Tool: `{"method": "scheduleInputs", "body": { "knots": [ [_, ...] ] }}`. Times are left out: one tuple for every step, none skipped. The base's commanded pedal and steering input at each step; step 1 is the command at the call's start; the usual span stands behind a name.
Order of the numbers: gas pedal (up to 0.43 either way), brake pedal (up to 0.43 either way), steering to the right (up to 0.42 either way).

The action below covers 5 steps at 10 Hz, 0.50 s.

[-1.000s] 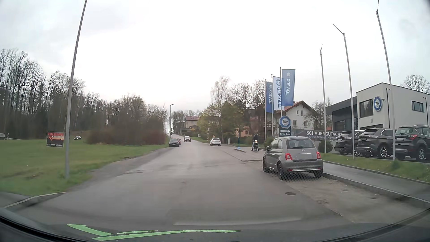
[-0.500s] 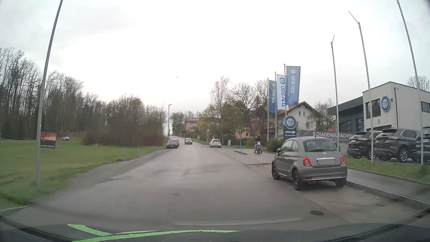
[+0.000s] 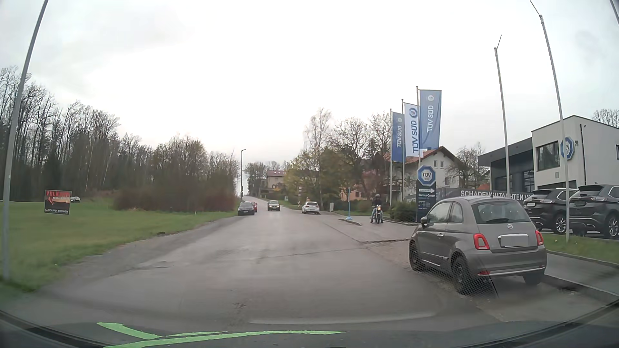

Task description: Follow the waypoints while adhering to traffic rules and regulations

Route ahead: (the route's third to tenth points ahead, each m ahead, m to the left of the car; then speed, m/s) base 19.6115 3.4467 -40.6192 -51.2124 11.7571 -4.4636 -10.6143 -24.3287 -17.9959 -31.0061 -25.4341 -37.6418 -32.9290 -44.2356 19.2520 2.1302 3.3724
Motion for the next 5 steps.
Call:
{"method": "scheduleInputs", "body": {
  "knots": [
    [0.000,0.000,-0.003],
    [0.000,0.000,-0.004],
    [0.008,0.000,-0.003],
    [0.020,0.000,-0.004],
    [0.039,0.000,-0.004]
  ]
}}
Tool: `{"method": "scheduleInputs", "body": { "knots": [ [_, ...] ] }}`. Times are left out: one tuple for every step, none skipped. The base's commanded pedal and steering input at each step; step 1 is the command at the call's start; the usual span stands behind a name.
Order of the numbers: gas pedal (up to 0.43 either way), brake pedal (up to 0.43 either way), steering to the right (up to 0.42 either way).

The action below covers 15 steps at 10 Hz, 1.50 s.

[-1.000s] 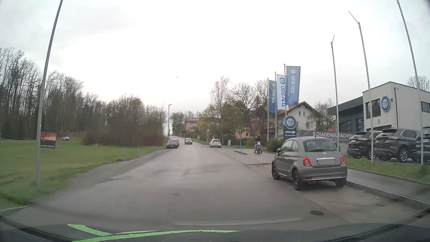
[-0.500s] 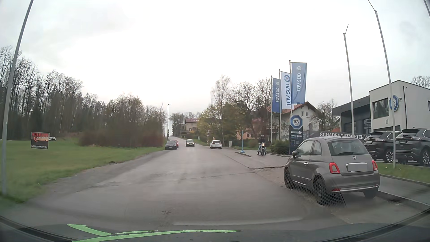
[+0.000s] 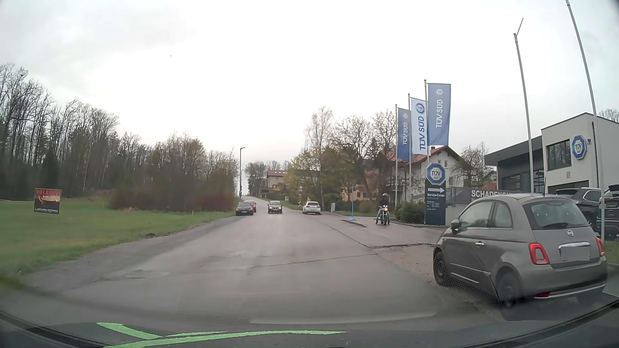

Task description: Follow the waypoints while adhering to traffic rules and regulations

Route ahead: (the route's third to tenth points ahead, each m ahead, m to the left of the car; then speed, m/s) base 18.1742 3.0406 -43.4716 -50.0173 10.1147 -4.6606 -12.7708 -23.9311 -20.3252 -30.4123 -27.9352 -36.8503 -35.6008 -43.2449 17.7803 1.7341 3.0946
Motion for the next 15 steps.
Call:
{"method": "scheduleInputs", "body": {
  "knots": [
    [0.047,0.000,-0.004],
    [0.059,0.000,-0.004],
    [0.059,0.000,-0.004],
    [0.059,0.000,-0.004],
    [0.059,0.000,-0.004],
    [0.059,0.000,-0.004],
    [0.059,0.000,-0.004],
    [0.059,0.000,-0.001],
    [0.000,0.000,0.000],
    [0.000,0.000,0.000],
    [0.000,0.000,0.001],
    [0.000,0.000,0.003],
    [0.000,0.000,0.005],
    [0.000,0.000,0.008],
    [0.000,0.000,0.011]
  ]
}}
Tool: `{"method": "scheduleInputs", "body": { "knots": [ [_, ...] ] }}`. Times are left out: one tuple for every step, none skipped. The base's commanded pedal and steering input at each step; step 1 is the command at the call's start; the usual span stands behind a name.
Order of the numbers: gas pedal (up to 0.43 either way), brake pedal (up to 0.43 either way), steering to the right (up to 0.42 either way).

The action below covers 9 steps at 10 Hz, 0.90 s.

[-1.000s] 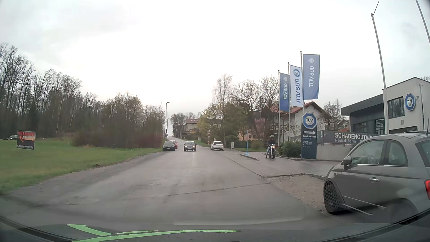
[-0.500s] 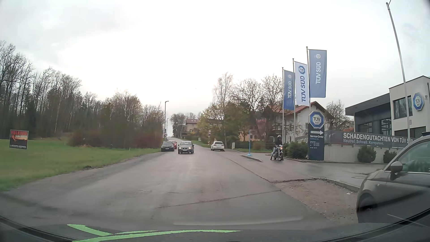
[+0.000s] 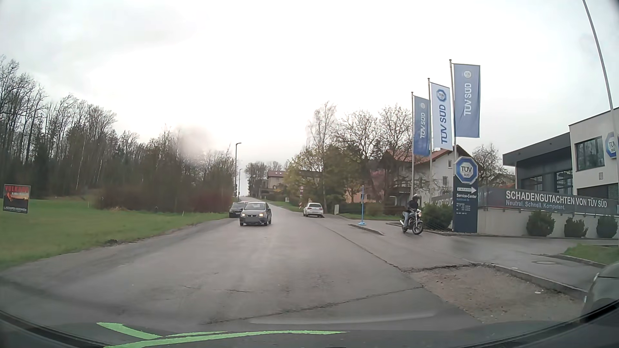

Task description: Follow the waypoints while adhering to traffic rules and regulations

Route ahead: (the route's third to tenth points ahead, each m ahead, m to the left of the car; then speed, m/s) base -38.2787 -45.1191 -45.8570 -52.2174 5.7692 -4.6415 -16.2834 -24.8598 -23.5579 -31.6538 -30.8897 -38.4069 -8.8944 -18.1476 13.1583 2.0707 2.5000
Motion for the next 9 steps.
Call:
{"method": "scheduleInputs", "body": {
  "knots": [
    [0.000,0.000,0.011],
    [0.000,0.000,0.011],
    [0.000,0.000,0.011],
    [0.000,0.000,0.012],
    [0.000,0.000,0.012],
    [0.000,0.000,0.012],
    [0.000,0.000,0.011],
    [0.000,0.000,0.011],
    [0.000,0.000,0.011]
  ]
}}
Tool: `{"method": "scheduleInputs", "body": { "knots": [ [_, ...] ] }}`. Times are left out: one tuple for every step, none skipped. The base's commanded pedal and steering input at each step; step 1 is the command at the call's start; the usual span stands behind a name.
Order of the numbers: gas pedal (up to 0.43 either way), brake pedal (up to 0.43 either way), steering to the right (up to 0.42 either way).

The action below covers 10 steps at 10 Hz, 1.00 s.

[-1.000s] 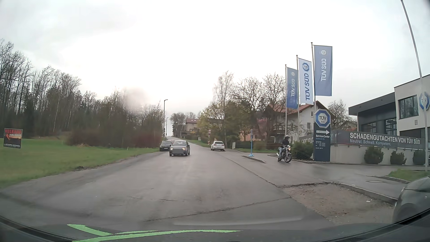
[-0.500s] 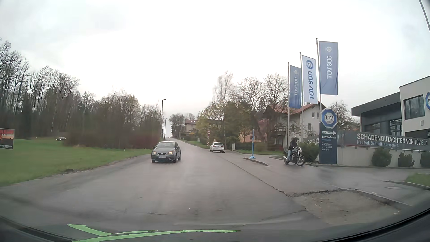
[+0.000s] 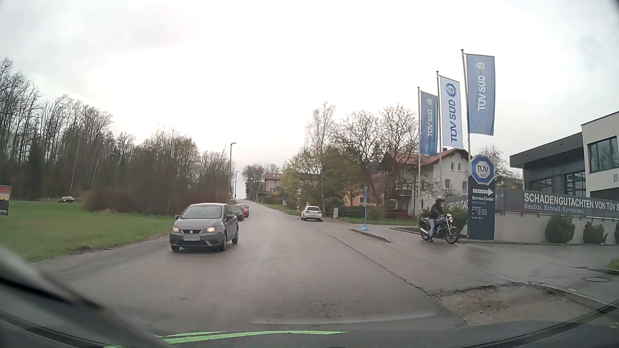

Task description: Follow the waypoints while adhering to traffic rules and regulations

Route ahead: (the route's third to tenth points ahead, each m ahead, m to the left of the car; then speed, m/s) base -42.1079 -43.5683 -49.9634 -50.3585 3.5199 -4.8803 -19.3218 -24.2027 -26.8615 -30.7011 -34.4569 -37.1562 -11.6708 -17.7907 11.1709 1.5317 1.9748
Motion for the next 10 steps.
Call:
{"method": "scheduleInputs", "body": {
  "knots": [
    [0.000,0.000,0.011],
    [0.000,0.000,0.011],
    [0.000,0.000,0.011],
    [0.000,0.000,0.011],
    [0.000,0.000,0.011],
    [0.000,0.000,0.011],
    [0.000,0.000,0.011],
    [0.000,0.000,0.011],
    [0.000,0.000,0.011],
    [0.000,0.000,0.012]
  ]
}}
